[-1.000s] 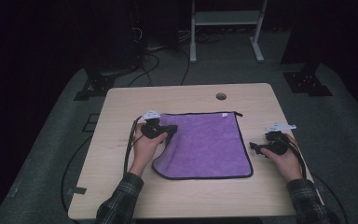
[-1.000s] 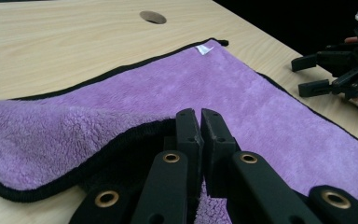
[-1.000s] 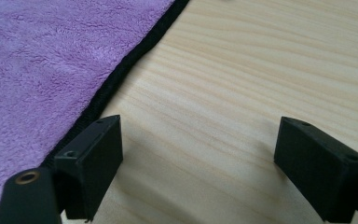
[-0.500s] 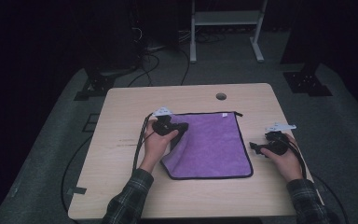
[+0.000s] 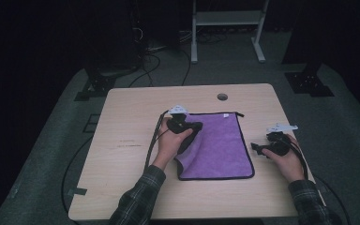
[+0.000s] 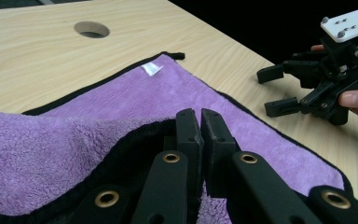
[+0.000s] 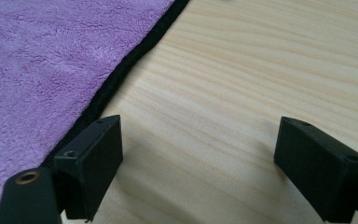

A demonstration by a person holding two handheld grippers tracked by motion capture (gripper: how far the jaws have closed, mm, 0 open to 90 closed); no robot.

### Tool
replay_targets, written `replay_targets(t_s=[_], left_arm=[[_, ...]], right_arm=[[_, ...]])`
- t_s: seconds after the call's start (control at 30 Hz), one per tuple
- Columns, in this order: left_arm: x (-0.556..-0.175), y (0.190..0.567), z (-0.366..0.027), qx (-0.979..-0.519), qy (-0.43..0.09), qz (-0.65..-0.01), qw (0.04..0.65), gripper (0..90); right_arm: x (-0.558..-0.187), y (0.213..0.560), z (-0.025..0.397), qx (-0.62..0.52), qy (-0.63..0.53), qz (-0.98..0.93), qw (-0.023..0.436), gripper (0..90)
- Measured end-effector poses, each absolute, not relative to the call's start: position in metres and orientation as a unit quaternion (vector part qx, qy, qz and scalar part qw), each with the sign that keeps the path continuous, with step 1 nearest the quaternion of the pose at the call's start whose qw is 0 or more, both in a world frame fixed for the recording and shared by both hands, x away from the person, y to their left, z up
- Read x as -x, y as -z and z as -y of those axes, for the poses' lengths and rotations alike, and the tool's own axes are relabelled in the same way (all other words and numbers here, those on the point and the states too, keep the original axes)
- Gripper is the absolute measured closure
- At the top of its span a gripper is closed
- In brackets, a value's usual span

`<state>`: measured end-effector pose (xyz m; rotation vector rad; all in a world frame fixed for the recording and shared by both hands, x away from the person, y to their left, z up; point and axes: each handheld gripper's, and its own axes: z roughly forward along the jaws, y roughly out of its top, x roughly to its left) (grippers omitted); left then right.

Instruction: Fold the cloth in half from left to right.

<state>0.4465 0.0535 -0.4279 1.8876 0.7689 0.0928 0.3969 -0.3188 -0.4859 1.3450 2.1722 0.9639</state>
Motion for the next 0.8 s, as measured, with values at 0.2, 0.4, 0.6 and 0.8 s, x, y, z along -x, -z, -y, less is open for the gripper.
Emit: replay_targets(t_s=[0.2, 0.4, 0.6, 0.8], left_arm=[[-0.451, 0.428, -0.037, -0.79, -0.032, -0.317, 0.524, 86.5], [-0.456, 0.43, -0.02, -0.793, -0.025, -0.312, 0.523, 86.6], [-0.459, 0.432, -0.003, -0.795, -0.015, -0.306, 0.524, 86.6], [-0.461, 0.433, 0.014, -0.795, -0.006, -0.301, 0.527, 86.6]], right_arm=[[-0.397, 0.486, 0.319, -0.482, -0.346, -0.779, 0.204, 14.3], [-0.397, 0.486, 0.319, -0.482, -0.346, -0.779, 0.204, 14.3], [-0.397, 0.486, 0.319, -0.482, -0.346, -0.779, 0.205, 14.3], [-0.397, 0.486, 0.319, -0.482, -0.346, -0.779, 0.204, 14.3]])
